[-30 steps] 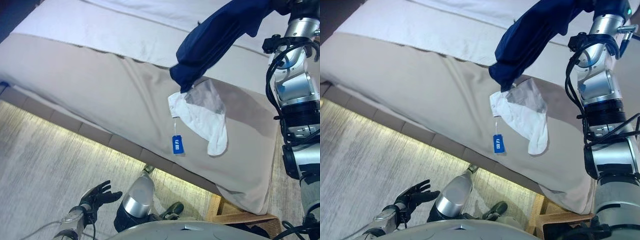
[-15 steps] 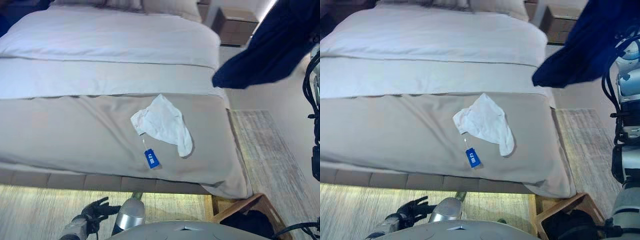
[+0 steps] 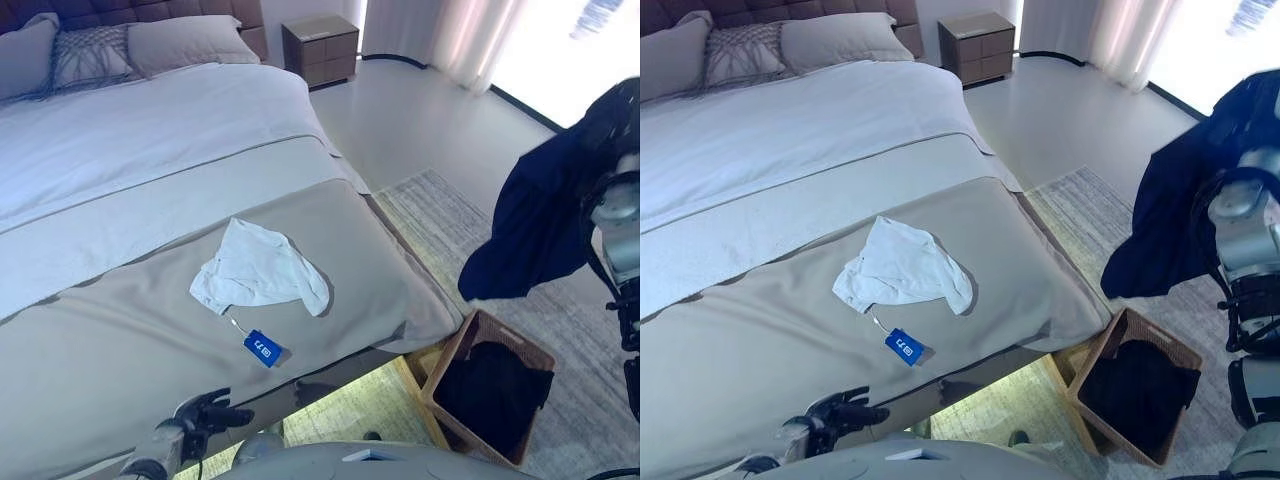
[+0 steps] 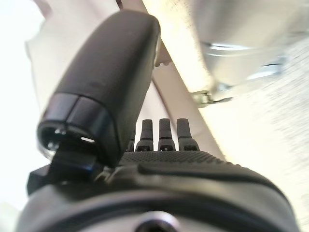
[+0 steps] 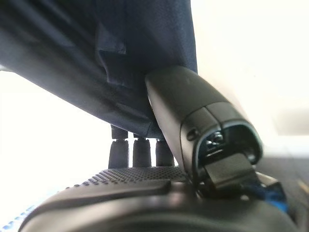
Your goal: Pick up the clothes from the bed and place them into the basket
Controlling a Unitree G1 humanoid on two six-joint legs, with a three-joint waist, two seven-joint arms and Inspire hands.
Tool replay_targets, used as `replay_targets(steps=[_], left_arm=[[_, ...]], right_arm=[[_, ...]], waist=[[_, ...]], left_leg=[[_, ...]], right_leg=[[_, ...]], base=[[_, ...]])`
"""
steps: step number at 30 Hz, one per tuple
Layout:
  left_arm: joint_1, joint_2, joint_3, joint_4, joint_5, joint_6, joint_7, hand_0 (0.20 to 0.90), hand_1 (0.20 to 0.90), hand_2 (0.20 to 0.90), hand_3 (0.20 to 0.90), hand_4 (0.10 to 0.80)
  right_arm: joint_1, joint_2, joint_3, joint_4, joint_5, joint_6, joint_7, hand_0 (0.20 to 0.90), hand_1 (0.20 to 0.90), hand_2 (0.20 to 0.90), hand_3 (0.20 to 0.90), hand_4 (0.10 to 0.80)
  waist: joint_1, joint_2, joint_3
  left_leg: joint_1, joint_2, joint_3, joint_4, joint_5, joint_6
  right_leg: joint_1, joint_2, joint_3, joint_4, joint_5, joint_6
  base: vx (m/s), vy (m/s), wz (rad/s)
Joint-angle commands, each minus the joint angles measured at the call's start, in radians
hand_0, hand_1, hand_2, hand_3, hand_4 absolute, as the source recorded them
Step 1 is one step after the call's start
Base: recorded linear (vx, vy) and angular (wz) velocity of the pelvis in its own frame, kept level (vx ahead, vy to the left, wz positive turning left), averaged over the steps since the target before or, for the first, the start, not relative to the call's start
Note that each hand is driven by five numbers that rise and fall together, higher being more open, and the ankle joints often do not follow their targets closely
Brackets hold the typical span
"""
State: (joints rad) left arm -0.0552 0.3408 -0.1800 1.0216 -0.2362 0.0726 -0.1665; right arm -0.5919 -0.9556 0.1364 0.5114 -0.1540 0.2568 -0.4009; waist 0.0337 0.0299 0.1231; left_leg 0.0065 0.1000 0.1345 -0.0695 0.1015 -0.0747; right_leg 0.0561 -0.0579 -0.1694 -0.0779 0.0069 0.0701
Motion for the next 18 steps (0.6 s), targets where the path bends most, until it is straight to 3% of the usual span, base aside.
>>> replay_targets(steps=[1,5,11,12,13,18], left_arm=[[-0.086,0.037,-0.063,-0.023,-0.024,-0.049,-0.015,0.9,0.9,0.9,0.9,0.8],[-0.14,0.036,-0.109,-0.065,-0.061,-0.077,0.003,0.9,0.9,0.9,0.9,0.8],[-0.156,0.032,-0.136,-0.071,-0.109,-0.096,0.017,0.9,0.9,0.9,0.9,0.8],[-0.157,0.033,-0.138,-0.072,-0.116,-0.098,0.018,0.9,0.9,0.9,0.9,0.8],[-0.158,0.036,-0.137,-0.07,-0.129,-0.1,0.018,0.9,0.9,0.9,0.9,0.8],[-0.152,0.047,-0.132,-0.072,-0.156,-0.112,0.003,0.9,0.9,0.9,0.9,0.8]], right_arm=[[-0.193,-0.057,0.031,-0.033,-0.084,-0.017,-0.076,0.3,0.3,0.3,0.2,0.1],[-0.214,-0.04,0.072,0.042,-0.062,0.036,-0.082,0.3,0.3,0.3,0.2,0.1],[-0.249,-0.034,0.138,0.176,-0.053,0.087,-0.046,0.3,0.3,0.3,0.2,0.1],[-0.252,-0.032,0.145,0.189,-0.047,0.096,-0.042,0.335,0.335,0.335,0.241,0.141],[-0.255,-0.028,0.151,0.21,-0.045,0.114,-0.034,0.9,0.9,0.9,0.9,0.8],[-0.273,-0.033,0.177,0.269,-0.047,0.163,-0.014,0.9,0.9,0.9,0.9,0.8]], waist=[[0.013,-0.022,0.086],[-0.011,0.012,0.177],[-0.03,0.082,0.242],[-0.031,0.089,0.247],[-0.034,0.102,0.258],[-0.04,0.146,0.293]], left_leg=[[-0.087,-0.05,-0.02,0.081,-0.082,0.009],[-0.143,-0.046,-0.029,0.106,-0.077,0.011],[-0.205,-0.058,-0.031,0.138,-0.075,0.015],[-0.211,-0.059,-0.031,0.141,-0.074,0.016],[-0.222,-0.062,-0.03,0.146,-0.074,0.018],[-0.252,-0.072,-0.028,0.158,-0.067,0.019]], right_leg=[[-0.085,0.007,-0.09,0.119,-0.072,-0.053],[-0.176,0.006,-0.077,0.191,-0.086,-0.065],[-0.28,-0.01,-0.064,0.273,-0.11,-0.076],[-0.29,-0.012,-0.062,0.281,-0.112,-0.077],[-0.309,-0.015,-0.059,0.298,-0.117,-0.079],[-0.358,-0.026,-0.05,0.341,-0.131,-0.087]], base=[[-0.233,-0.104,-0.11],[-0.153,-0.095,-0.12],[-0.053,0.004,-0.11],[-0.055,0.023,-0.01],[-0.049,0.03,0.03],[-0.032,0.047,-0.02]])
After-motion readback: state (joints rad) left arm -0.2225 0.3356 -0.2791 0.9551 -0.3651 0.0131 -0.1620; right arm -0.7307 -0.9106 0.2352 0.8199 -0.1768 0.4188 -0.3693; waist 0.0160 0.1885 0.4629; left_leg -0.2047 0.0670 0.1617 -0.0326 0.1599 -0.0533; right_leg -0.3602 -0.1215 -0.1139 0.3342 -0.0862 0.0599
